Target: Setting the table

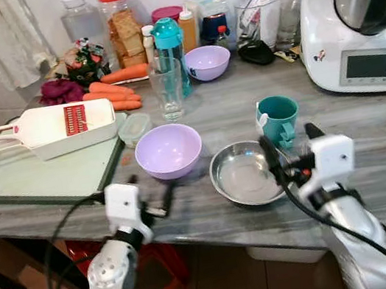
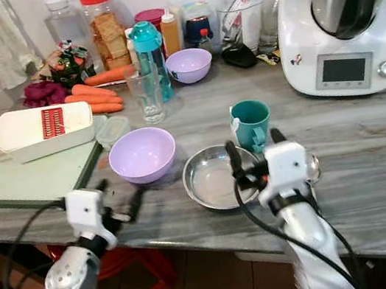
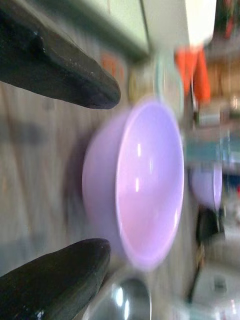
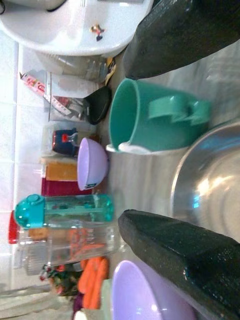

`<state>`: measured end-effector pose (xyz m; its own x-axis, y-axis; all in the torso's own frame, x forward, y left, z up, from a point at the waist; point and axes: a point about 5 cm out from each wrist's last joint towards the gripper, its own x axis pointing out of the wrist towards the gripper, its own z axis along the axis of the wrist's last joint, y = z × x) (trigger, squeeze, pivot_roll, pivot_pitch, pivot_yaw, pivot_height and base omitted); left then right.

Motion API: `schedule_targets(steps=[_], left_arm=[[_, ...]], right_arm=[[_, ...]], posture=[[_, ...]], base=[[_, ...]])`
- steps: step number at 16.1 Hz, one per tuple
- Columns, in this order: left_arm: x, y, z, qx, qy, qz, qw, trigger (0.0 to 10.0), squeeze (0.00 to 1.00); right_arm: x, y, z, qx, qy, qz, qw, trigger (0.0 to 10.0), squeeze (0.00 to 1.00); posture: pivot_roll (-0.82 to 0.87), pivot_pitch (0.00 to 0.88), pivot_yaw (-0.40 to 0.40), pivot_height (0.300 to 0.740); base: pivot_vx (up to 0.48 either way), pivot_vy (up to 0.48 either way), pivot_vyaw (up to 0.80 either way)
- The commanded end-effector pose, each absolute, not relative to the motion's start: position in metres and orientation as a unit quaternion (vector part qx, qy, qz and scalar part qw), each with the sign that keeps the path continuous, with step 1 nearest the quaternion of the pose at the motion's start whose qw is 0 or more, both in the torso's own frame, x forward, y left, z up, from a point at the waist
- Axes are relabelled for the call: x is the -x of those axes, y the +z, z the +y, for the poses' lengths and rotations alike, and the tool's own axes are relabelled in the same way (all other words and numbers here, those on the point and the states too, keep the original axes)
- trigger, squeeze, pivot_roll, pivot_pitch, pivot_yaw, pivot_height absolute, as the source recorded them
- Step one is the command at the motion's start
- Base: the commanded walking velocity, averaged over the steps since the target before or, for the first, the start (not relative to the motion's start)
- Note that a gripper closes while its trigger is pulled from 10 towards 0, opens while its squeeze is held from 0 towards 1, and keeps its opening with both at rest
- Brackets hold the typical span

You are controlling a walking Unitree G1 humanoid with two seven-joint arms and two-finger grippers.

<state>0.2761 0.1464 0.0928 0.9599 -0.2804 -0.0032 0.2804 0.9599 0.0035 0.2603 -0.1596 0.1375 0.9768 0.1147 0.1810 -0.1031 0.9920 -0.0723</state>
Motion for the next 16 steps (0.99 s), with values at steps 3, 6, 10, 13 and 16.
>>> schedule_targets(steps=[3,6,10,13,16], left_arm=[[-0.279,0.094,0.148,-0.013,-0.122,-0.007,0.992,10.0,0.00],[-0.281,0.096,0.148,-0.015,-0.109,-0.016,0.994,10.0,0.00],[-0.283,0.101,0.155,-0.025,-0.075,-0.033,0.996,10.0,0.00],[-0.284,0.101,0.155,-0.027,-0.070,-0.038,0.996,10.0,0.00],[-0.285,0.102,0.153,-0.029,-0.067,-0.041,0.996,10.0,0.00]], right_arm=[[-0.256,0.142,-0.164,0.054,0.050,-0.089,0.993,10.0,0.86],[-0.257,0.146,-0.159,0.064,0.064,-0.088,0.992,10.0,0.16],[-0.255,0.145,-0.154,0.064,0.087,-0.083,0.991,10.0,0.00],[-0.257,0.149,-0.150,0.064,0.095,-0.086,0.990,10.0,0.00],[-0.256,0.149,-0.148,0.064,0.100,-0.086,0.989,10.0,0.00]], posture=[[-0.07,0.000,0.024,0.740],[-0.07,0.000,0.024,0.740],[-0.06,0.000,0.019,0.740],[-0.07,0.000,0.020,0.740],[-0.07,0.000,0.020,0.740]], base=[[0.000,0.000,0.43],[0.000,0.000,0.80],[0.000,0.000,0.80],[0.000,0.000,0.80],[0.000,0.000,0.80]])
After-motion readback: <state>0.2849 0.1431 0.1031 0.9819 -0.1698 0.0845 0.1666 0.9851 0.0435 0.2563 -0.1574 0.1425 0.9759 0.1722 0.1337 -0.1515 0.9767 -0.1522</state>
